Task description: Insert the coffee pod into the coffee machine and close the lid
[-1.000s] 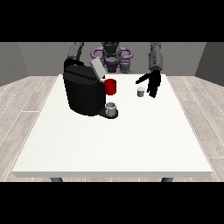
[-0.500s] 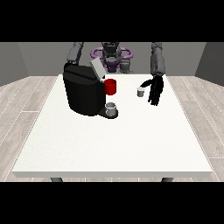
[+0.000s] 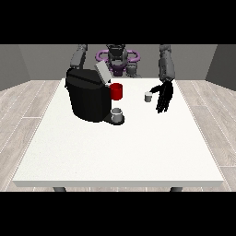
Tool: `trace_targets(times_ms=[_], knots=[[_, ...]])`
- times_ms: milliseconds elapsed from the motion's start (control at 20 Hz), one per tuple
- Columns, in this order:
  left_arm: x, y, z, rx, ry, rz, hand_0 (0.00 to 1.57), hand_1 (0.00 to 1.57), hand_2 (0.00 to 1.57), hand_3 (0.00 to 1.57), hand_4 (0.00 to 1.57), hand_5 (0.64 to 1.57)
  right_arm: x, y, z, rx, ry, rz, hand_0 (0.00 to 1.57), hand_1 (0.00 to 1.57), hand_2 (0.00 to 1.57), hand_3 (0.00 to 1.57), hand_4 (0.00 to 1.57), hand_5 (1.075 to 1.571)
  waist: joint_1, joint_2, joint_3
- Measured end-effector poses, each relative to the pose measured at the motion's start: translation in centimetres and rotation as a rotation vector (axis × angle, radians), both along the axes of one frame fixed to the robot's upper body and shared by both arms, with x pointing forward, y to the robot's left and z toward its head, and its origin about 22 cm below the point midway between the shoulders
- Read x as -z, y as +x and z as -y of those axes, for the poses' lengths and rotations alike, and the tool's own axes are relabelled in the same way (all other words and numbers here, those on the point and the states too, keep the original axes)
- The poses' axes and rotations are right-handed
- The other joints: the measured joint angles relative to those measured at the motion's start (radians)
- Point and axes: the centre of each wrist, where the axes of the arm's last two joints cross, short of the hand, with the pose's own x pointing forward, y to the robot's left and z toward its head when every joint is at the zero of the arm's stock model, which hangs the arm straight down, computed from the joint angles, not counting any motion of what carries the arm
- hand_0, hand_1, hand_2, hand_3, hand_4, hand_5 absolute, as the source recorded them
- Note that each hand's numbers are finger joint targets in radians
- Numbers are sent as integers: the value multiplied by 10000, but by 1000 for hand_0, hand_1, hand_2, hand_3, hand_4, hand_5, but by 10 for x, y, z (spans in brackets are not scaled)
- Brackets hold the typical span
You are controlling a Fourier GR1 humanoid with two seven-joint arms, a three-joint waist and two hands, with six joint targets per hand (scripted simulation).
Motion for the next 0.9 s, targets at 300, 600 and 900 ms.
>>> trace_targets(times_ms=[300, 600, 900], knots=[[2, 2, 1, 52, 370, 140, 1124, 1124, 1180, 1011, 0, 1571, 2, 2, -2, 138, 83, -301, 0, 0, 0, 0, 399, 1571, 4, -151, 2], [2, 4, 3, 124, 1076, 557, 1182, 1182, 1204, 1089, 0, 1571, 10, 2, 5, 137, 47, -406, 0, 0, 0, 0, 335, 1571, -13, -244, 11], [14, 3, 20, 344, 1523, 439, 1249, 1249, 1243, 1080, 105, 1571, 17, 0, -1, 197, -3, -728, 0, 0, 0, 0, 365, 1571, -31, -523, 22]])
